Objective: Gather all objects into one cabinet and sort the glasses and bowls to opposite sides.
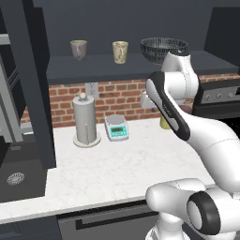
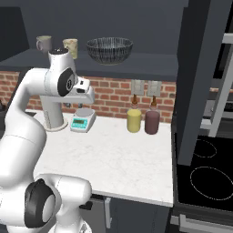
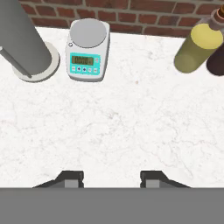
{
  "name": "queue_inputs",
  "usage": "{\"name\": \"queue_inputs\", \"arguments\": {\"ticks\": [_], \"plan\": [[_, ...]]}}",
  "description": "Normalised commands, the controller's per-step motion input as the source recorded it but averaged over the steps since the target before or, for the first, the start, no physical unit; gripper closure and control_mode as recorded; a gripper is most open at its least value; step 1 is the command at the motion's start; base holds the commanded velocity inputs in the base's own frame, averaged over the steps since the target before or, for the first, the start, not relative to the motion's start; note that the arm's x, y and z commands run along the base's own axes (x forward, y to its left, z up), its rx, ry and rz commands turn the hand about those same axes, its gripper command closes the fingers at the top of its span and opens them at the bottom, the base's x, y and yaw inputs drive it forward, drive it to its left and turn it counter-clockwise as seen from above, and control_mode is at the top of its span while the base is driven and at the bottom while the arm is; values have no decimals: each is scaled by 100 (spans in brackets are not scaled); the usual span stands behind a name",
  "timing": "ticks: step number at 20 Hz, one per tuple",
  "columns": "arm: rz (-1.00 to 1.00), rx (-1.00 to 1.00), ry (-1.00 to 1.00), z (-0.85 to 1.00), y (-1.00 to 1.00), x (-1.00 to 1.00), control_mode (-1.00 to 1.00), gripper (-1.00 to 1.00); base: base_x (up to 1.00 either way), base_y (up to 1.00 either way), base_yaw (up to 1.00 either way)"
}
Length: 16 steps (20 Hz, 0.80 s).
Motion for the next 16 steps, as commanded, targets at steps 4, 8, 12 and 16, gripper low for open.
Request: {"name": "queue_inputs", "arguments": {"ticks": [4, 8, 12, 16], "plan": [[0, 0, 0, 0, 0, -1, -100, -100, 0, 0, 0], [0, 0, 0, 0, 0, 0, -100, -100, 0, 0, 0], [0, 0, 0, 0, 0, 0, -100, -100, 0, 0, 0], [0, 0, 0, 0, 0, -3, -100, -100, 0, 0, 0]]}}
